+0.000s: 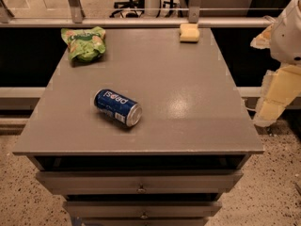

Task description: Move sponge near pepsi can

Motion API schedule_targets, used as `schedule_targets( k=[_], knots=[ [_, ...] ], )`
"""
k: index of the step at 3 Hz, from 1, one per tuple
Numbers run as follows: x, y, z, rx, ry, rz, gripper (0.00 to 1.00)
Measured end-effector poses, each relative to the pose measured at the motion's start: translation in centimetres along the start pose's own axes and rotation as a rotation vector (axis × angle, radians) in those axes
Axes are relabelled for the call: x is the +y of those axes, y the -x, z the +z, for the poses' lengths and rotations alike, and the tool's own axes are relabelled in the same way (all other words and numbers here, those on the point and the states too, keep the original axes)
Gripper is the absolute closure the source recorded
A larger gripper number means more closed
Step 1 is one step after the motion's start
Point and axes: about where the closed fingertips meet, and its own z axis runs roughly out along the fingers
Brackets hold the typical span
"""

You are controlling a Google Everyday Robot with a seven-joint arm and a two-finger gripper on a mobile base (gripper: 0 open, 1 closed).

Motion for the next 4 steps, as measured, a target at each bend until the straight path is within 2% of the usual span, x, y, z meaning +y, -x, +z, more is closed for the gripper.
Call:
schedule_targets(
  k=[1,2,3,4],
  knots=[
    [0.0,0.0,0.0,0.000,0.000,0.000,0.00],
    [-1.9,0.5,1.3,-0.027,-0.028,0.013,0.00],
    [-6.7,1.0,4.9,-0.070,-0.090,0.042,0.00],
    [-14.1,2.5,8.9,-0.148,-0.189,0.056,0.00]
  ],
)
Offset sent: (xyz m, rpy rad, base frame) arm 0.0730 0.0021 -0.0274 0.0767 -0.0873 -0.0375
